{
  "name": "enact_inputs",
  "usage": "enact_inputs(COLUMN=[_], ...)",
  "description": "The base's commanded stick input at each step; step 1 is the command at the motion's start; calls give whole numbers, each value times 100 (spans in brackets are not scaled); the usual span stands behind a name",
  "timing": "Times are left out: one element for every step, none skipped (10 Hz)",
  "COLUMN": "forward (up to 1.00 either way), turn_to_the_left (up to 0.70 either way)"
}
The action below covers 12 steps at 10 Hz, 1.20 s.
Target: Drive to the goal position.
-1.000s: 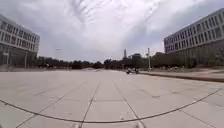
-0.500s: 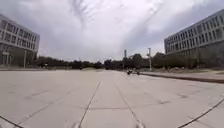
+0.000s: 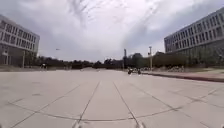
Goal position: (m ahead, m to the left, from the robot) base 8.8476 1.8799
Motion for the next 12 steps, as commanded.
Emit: enact_inputs(forward=[70, 70, 70, 70, 70, 70, 70, 70, 70, 70, 70, 70], turn_to_the_left=[0, 0, 0, 0, 0, 0, 0, 0, 0, 0, 0, 0])
